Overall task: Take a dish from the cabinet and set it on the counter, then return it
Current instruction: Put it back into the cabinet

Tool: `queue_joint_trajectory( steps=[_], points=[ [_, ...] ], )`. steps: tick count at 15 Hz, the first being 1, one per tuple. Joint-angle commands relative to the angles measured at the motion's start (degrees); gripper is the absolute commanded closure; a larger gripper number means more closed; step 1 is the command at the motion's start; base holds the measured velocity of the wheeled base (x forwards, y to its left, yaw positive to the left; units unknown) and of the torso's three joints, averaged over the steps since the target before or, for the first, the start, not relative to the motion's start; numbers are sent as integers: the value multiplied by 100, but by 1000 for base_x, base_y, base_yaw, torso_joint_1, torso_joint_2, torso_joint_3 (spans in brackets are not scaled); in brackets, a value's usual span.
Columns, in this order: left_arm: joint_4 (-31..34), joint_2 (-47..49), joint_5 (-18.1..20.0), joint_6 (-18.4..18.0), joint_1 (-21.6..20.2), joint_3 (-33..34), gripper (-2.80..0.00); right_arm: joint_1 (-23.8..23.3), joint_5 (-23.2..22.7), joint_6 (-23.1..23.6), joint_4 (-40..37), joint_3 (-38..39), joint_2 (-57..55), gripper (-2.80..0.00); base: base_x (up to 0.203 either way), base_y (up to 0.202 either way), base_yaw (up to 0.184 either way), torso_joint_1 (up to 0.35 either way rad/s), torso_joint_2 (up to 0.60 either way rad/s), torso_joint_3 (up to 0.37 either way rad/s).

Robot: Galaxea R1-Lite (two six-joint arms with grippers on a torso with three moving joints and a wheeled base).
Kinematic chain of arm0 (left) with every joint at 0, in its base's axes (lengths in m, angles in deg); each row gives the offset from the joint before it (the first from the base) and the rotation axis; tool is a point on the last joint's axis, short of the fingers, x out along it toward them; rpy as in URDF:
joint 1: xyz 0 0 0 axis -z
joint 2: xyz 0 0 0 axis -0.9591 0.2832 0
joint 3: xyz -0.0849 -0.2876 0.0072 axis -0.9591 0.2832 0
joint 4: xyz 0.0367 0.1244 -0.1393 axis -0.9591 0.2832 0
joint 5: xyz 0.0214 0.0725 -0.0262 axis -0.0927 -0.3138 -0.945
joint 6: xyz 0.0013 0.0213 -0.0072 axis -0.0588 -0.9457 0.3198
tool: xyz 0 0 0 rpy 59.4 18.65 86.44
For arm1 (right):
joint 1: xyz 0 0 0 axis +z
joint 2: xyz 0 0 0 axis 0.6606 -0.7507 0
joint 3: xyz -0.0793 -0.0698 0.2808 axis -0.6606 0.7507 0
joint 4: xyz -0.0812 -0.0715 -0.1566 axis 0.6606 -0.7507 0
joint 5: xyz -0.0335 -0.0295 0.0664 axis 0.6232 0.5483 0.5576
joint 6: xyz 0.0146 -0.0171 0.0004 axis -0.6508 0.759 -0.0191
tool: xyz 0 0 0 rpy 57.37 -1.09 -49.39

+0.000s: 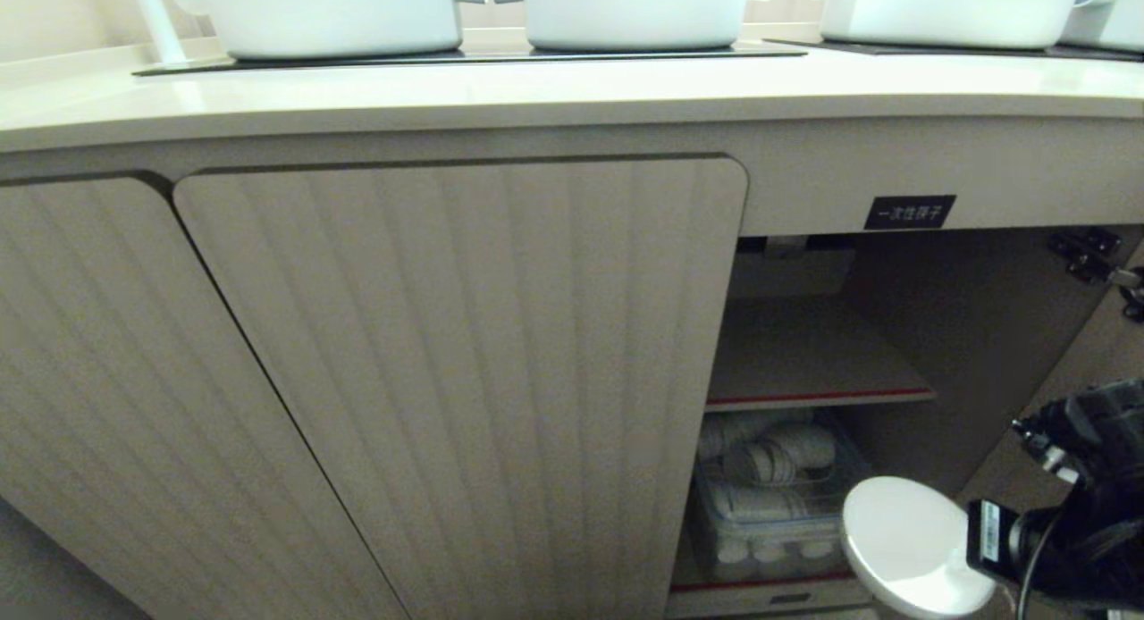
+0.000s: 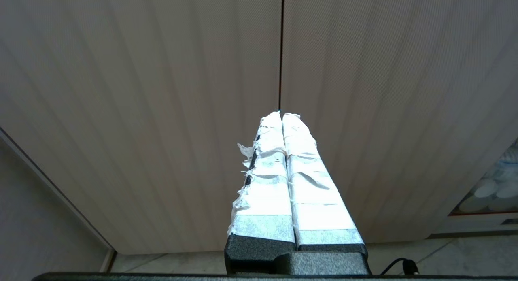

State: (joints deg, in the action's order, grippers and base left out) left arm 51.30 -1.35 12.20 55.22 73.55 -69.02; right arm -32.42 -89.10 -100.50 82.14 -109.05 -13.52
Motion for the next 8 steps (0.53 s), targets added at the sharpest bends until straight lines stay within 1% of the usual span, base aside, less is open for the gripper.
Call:
queue_joint_trajectory(
  steps=[1,4,6,8],
  points=[
    [0,-2,0,0,0,0,0,-44,-7,-11,2,-82,-240,0,0,0,0,0,0,0],
    [0,-2,-2,0,0,0,0,-40,-16,21,6,-112,-277,0,0,0,0,0,0,0],
    [0,-2,-9,0,0,0,0,-23,-127,56,20,-135,-389,0,0,0,0,0,0,0],
    [0,-2,-1,0,0,0,0,-15,-145,61,126,-244,-506,0,0,0,0,0,0,0]
  ],
)
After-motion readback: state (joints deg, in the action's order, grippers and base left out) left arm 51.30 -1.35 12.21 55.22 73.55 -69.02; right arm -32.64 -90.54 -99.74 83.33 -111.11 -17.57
